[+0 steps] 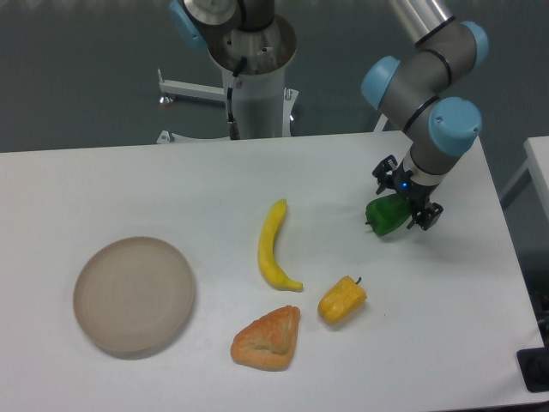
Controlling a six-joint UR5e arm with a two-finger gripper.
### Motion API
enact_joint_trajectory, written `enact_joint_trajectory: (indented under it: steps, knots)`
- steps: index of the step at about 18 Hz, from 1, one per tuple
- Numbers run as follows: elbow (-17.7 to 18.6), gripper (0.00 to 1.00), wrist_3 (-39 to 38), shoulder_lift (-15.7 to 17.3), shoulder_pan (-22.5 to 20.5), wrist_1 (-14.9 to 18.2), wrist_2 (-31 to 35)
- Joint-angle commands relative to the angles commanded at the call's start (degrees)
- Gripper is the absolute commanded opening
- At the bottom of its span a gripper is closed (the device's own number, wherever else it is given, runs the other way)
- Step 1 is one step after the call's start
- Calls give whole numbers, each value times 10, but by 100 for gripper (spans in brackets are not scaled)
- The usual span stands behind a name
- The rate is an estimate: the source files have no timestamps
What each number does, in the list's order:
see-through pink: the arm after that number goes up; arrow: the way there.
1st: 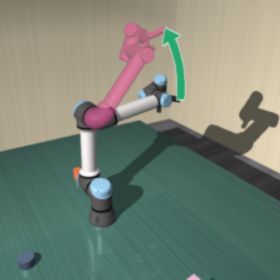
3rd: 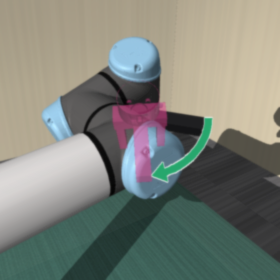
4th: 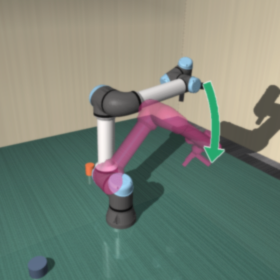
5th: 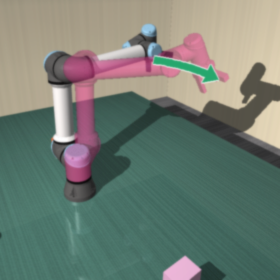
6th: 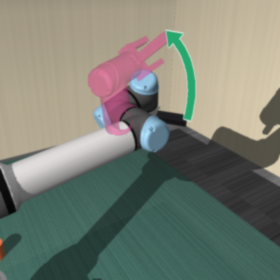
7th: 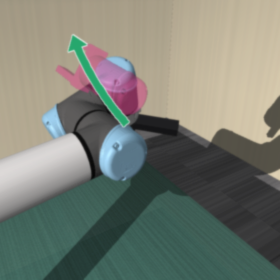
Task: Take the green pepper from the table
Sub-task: 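Lower the gripper around the green bell pepper and close on it, then lift the grasped green bell pepper up off the table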
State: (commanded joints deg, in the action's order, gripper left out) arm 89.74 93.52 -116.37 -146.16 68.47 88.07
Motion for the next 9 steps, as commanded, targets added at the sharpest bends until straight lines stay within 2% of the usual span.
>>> enact_joint_trajectory:
  steps: [1,3,9]
  knots:
    - [-3,34,1,0,0,1,-1]
    - [-5,19,2,0,-2,1,-4]
    - [-34,18,2,-1,-2,3,-4]
